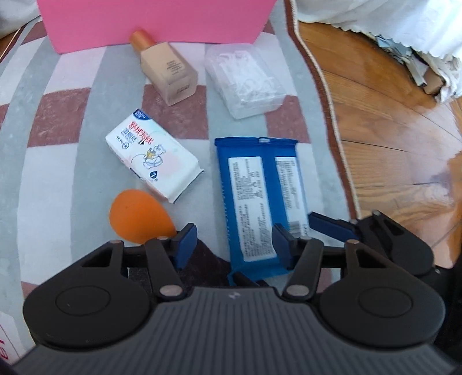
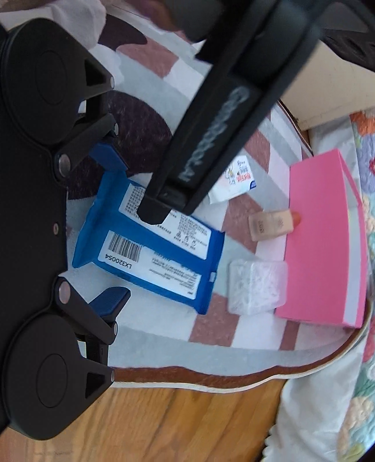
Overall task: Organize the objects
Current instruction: 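Lower the left tool onto the blue wet-wipe pack and close it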
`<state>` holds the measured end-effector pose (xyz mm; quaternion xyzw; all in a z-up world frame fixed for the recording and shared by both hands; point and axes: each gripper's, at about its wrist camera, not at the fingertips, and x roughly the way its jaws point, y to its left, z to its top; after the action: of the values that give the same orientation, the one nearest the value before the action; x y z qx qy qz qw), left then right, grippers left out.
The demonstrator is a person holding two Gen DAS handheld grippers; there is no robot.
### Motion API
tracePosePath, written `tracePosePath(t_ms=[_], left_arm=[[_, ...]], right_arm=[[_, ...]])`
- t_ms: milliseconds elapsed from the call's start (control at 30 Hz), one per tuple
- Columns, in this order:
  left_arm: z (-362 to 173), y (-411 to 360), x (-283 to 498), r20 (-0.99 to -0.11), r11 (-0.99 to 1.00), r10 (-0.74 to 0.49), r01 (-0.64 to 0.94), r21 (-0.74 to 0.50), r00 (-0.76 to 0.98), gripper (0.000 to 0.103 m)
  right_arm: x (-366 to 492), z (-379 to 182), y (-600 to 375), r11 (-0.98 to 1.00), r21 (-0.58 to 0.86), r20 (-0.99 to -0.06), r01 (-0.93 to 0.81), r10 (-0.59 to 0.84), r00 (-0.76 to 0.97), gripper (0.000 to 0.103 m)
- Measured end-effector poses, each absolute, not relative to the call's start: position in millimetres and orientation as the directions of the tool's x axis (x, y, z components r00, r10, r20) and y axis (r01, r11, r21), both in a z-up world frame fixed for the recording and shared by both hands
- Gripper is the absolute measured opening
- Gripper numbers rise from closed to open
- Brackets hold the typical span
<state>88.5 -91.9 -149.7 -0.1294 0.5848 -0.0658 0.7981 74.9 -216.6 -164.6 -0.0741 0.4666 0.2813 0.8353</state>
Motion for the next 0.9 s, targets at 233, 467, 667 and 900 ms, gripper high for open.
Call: tracePosePath(t_ms=[233, 467, 667, 900], left_arm=[[-157.5, -92.8, 84.0, -0.900, 0.950, -0.260, -0.072, -0.302, 0.349, 0.056], [-160.5, -90.3, 79.8, -0.868, 0.915, -0.341, -0.083, -0.394, 0.360, 0.036], [-158.8, -97.3, 75.6, -0.864, 0.917, -0.339, -0.072, -0.391, 0.372, 0.036], [-162.9, -93.8, 73.3, -0.860, 0.903, -0.354, -0.105, -0.416, 0.367, 0.036]], right_arm=[[71.1, -166.4, -206.9, 0.849, 0.109, -0.813, -0.518, 0.376, 0.445, 0.090], [68.8, -162.8, -211.7, 0.848, 0.136, -0.798, -0.513, 0.401, 0.451, 0.074], [71.0, -158.3, -219.7, 0.842, 0.162, -0.791, -0.514, 0.422, 0.443, 0.062], [70.7, -161.3, -217.6, 0.844, 0.127, -0.821, -0.521, 0.384, 0.421, 0.073]])
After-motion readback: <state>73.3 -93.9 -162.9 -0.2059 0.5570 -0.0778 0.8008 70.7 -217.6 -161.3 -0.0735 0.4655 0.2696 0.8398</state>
